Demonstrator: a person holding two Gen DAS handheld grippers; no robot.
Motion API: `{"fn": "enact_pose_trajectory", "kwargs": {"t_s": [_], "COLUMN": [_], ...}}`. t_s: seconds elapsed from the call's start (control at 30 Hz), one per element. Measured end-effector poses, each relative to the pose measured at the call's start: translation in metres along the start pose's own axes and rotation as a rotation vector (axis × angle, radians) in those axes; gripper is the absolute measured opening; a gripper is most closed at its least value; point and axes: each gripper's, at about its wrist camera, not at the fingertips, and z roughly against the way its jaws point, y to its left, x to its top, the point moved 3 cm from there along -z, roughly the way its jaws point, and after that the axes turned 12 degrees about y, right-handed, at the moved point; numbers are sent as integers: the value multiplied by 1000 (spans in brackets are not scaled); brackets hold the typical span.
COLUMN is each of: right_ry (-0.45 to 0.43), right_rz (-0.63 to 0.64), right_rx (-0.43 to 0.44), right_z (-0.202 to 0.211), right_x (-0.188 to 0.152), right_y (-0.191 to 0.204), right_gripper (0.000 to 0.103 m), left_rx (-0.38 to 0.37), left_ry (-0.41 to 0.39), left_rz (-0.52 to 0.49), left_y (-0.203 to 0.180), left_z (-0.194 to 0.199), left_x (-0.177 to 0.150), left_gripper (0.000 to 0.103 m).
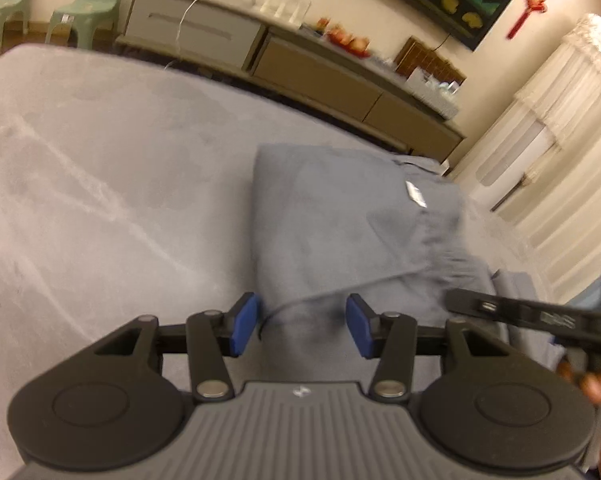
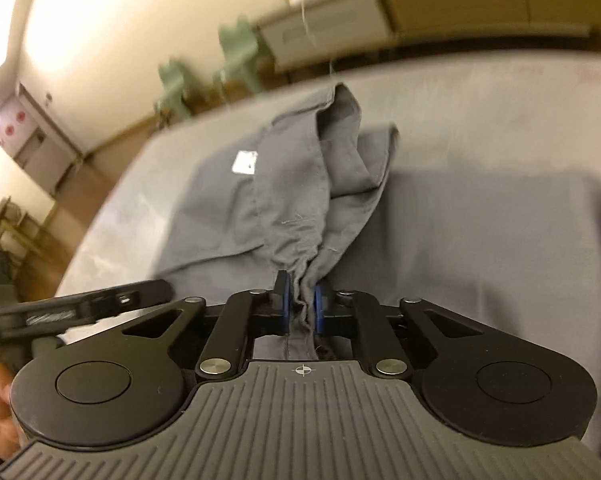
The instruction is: Fold clothes
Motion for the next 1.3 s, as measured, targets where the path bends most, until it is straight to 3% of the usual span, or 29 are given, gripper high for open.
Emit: {"fn": "enact_pose_trajectory", "kwargs": {"t_s": [0.07,0.13,0.3,0.37,0.4,0.43,0.47,0.57,0.63,0.7,0.8,0.97,1.03,1.17,1.23,1.3], "right_ry": [-29,5,49,62,60,48,16,-117,-138,-86,29,-32,-50,-151,-139,-73], "right_rz": [-10,-37,-65,-55,-40,-29,-17,64,131,191,252,234,211,242,246,229], "right_rx": [-37,-103,-122,-120,-128,-142,-166,-225,-190,-149,-159,-117,-126,-79,-56,-66], "right_z": [21,18,-3,0,4,11,22,68,85,81,57,55,64,98,97,77], "right_x": [-14,-24,-33,-31,-30,-31,-32,-51,-69,-90,-123,-148,-152,-162,-169,-174], "right_y": [-1,-17,-44,-43,-42,-41,-41,-29,-21,-15,-16,-29,-26,-16,-17,-21], "right_gripper": [8,8,9,13,22,36,38,39,36,29,25,25,28,28,28,28], "left_rx": [-16,-24,49,53,51,45,35,4,8,59,193,297,328,175,118,135], "left_ry": [-20,1,58,38,15,-15,-51,-131,-100,-39,41,83,69,27,28,63], "left_rz": [-33,-62,-121,-124,-127,-132,-139,-180,-223,-262,-264,-249,-225,-231,-251,-262], "left_y": [-8,-17,-32,-34,-37,-40,-44,-60,-75,-88,-89,-106,-114,-135,-141,-140], "left_z": [2,-7,-35,-32,-26,-18,-9,10,-4,-34,-87,-106,-91,-40,-19,-23], "left_x": [0,-5,-17,-15,-13,-11,-8,3,13,23,35,47,40,-6,-44,-74], "left_gripper": [48,48,50,49,47,47,47,47,48,48,45,42,41,47,47,48]}}
